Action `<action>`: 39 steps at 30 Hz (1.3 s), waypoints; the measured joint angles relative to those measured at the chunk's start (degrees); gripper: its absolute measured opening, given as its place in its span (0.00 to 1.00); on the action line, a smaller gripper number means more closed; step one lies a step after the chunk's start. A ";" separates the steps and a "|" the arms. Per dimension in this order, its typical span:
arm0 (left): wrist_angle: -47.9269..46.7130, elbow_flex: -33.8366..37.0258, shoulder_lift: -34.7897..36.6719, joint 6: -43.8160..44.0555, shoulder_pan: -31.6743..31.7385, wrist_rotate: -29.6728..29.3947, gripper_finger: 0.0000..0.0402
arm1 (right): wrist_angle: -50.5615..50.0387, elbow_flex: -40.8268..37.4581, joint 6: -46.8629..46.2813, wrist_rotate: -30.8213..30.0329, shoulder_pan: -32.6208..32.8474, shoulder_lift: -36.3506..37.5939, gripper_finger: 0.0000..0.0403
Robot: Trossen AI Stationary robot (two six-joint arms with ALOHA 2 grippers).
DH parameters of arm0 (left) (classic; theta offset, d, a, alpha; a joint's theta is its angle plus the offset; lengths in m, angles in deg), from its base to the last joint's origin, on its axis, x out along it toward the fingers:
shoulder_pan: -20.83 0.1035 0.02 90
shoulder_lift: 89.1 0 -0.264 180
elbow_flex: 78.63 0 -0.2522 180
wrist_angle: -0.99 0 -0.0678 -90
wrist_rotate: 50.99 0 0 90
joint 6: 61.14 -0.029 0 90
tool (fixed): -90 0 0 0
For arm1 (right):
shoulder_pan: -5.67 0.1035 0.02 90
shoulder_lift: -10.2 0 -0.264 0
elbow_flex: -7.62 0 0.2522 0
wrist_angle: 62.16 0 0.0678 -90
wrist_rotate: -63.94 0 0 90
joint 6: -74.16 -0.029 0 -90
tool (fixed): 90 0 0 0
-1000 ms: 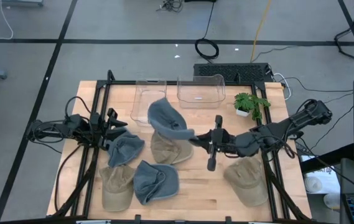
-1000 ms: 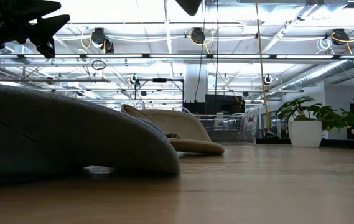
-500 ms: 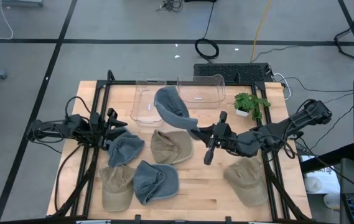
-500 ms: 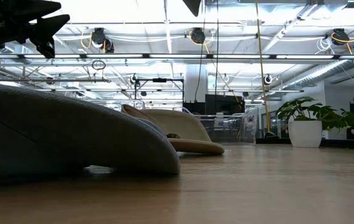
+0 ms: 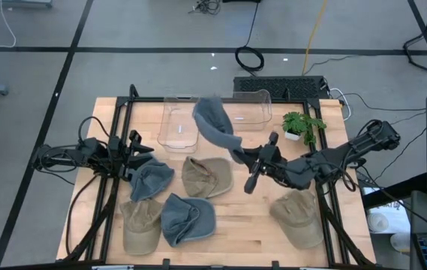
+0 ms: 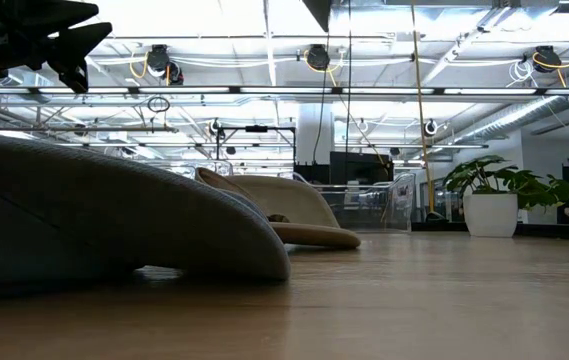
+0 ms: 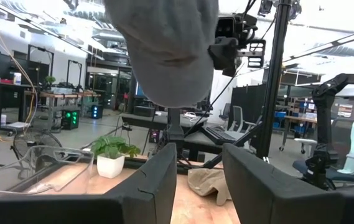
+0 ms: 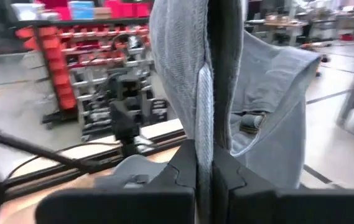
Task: Pick & Place hat
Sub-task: Put the top right blue cap into the right transparent bin
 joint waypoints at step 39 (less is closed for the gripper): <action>18.32 -10.19 -8.24 15.75 0.02 0.92 0.28 | 34.21 -0.02 19.11 26.99 -11.67 0.04 0.00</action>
